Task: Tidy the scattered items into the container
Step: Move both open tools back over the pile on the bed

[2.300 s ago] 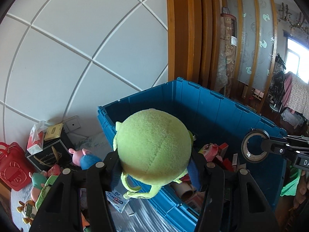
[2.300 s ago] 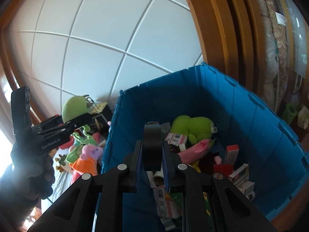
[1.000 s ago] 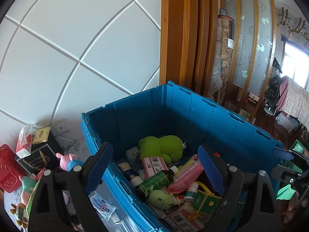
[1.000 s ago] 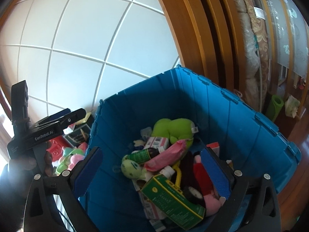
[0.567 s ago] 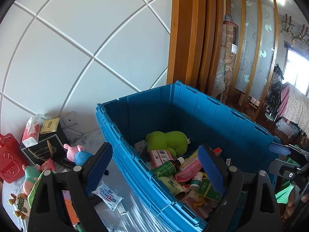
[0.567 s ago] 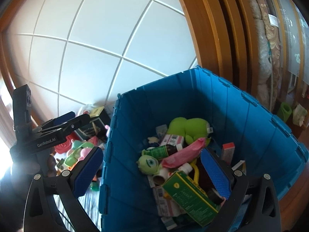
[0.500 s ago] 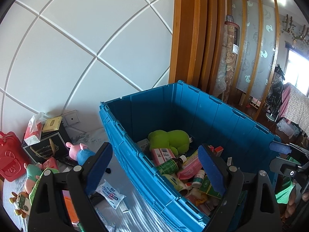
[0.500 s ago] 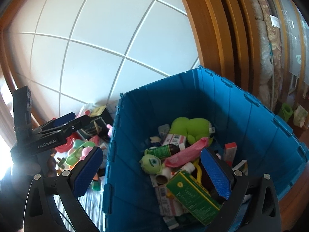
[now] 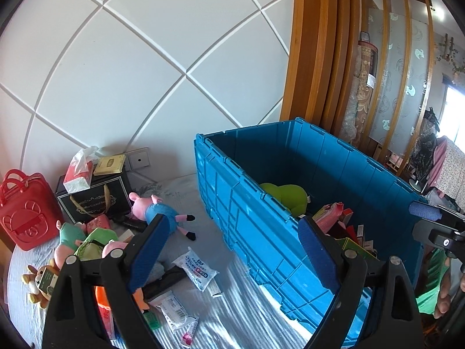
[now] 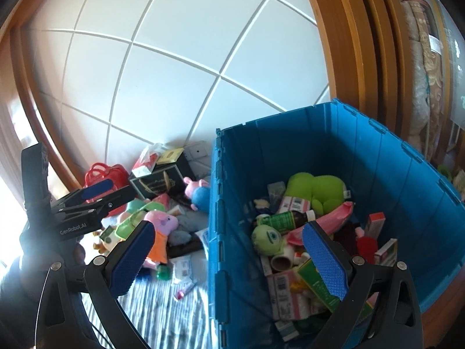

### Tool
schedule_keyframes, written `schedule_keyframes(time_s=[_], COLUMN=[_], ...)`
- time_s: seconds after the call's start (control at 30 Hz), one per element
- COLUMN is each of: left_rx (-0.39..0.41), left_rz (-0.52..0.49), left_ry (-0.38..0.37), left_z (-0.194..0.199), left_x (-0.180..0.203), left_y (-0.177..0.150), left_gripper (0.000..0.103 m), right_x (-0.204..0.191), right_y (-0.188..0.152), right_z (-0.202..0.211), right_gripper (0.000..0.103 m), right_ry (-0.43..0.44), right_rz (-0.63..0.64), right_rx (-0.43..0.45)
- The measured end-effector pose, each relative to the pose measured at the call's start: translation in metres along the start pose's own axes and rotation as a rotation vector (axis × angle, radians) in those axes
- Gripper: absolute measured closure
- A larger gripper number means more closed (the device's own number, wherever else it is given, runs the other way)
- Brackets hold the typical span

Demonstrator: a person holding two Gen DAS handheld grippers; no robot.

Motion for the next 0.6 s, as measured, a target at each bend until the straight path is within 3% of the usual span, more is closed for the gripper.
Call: schedule_keyframes(time_s=[0.27,0.6], left_rx=[-0.005,-0.034], left_rz=[0.040,0.088], left_ry=[0.049,0.165], left_z=[0.032,0.076], left_x=[-0.059,-0.143], left_y=[-0.019,-0.060], left_gripper=[0.012,0.012], right_x=[-0.054,-0.124], right_y=[-0.011,-0.032], right_z=[-0.016,-0.040], right_gripper=[0.000,0.000], right_ry=[0.030,0.080], right_rz=[0.031,0.075], right_rx=[-0.018,-0.057])
Point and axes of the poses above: each gripper's, at about its wrist camera, not at the fingertips, and z roughly against the way its jaws point, x to its right, y to its top, the point moved 2 cm from there along -z, roughly the way its jaws point, and after that the axes turned 8 degrees about x, right-handed, at the moved point
